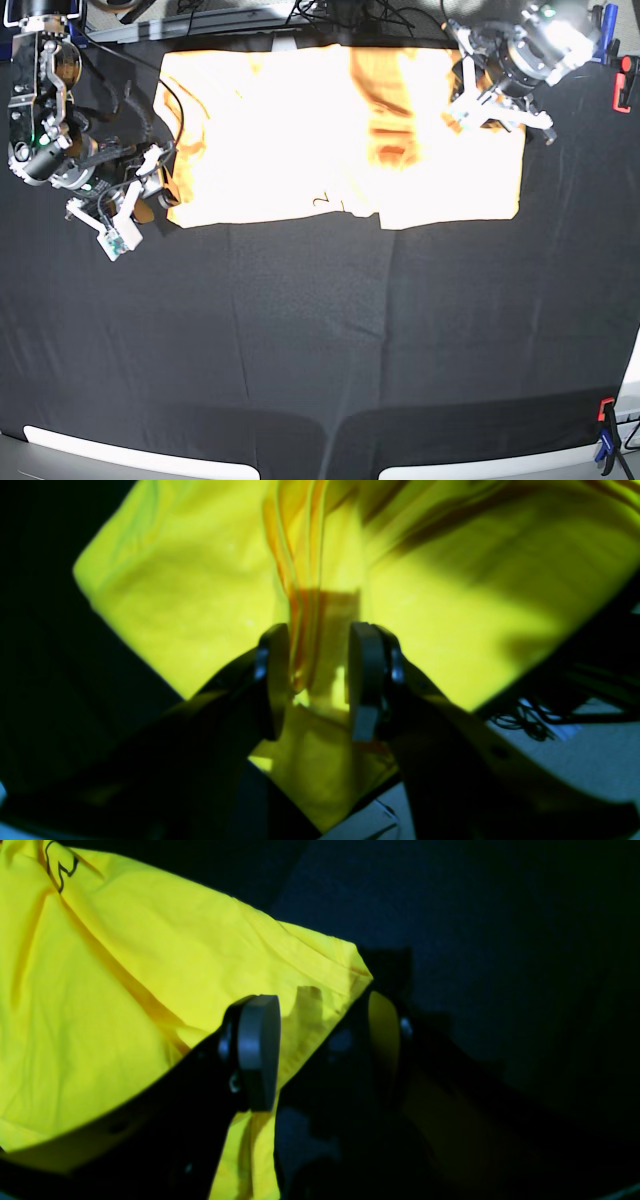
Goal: Layout the t-shirt on the table in an organized manner, then fold the t-shirt properly
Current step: 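Fold the held end inward toward the shirt's middle with the left gripper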
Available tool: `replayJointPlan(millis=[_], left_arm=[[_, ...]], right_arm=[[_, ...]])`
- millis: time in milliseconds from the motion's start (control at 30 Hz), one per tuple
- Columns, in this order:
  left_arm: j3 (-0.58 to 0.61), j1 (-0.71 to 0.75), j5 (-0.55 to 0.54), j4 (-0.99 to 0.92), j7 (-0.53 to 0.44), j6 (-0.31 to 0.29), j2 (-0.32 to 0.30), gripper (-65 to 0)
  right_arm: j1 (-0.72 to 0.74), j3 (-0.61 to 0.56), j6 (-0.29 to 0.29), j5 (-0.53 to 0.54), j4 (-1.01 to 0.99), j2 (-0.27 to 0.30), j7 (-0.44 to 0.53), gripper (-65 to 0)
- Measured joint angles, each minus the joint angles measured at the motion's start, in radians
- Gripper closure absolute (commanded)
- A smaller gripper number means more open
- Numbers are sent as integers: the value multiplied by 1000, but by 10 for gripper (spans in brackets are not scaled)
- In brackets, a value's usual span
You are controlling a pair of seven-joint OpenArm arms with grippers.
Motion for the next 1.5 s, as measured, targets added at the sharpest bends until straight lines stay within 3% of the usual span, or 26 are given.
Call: replayJointPlan(millis=[267, 300, 367, 500, 633, 700, 767, 900, 1000, 1067, 1267, 1400, 1500], left_arm=[[-1, -13, 20, -72, 0, 13, 0, -173], [0, -16, 19, -72, -2, 39, 0, -173], [-1, -21, 19, -72, -11, 77, 0, -139], [-1, -30, 19, -72, -10, 79, 0, 0], [-1, -31, 5, -69, -11, 80, 0, 0], [-1, -32, -72, -52, 18, 80, 0, 0], [-3, -32, -172, -19, 30, 29, 0, 0], [0, -23, -454, 34, 68, -143, 0, 0], [0, -6, -593, 36, 75, -211, -1, 0], [1, -7, -632, 36, 72, -215, 0, 0], [2, -10, -633, 36, 72, -214, 0, -312], [2, -21, -655, 36, 72, -215, 0, -344], [-7, -52, -628, 36, 75, -216, 0, -344]], right_arm=[[0, 0, 0, 0, 0, 0, 15, -281], [0, 0, 0, -1, 0, 0, 15, -281], [0, 0, 0, 0, 0, 0, 16, -281], [0, 0, 0, 0, 0, 0, 16, -281], [0, 0, 0, -1, 0, 0, 15, -281], [0, 0, 0, 0, 0, 0, 16, -281], [0, 0, 0, -1, 0, 0, 15, -281], [0, 0, 0, -1, 0, 0, 15, -281], [0, 0, 0, 0, 0, 0, 15, -281], [0, 0, 0, 0, 0, 0, 15, -281], [0, 0, 0, 0, 0, 0, -6, -282], [0, 0, 0, 1, 0, 0, -13, -282], [0, 0, -1, 38, 0, 0, -88, -282]])
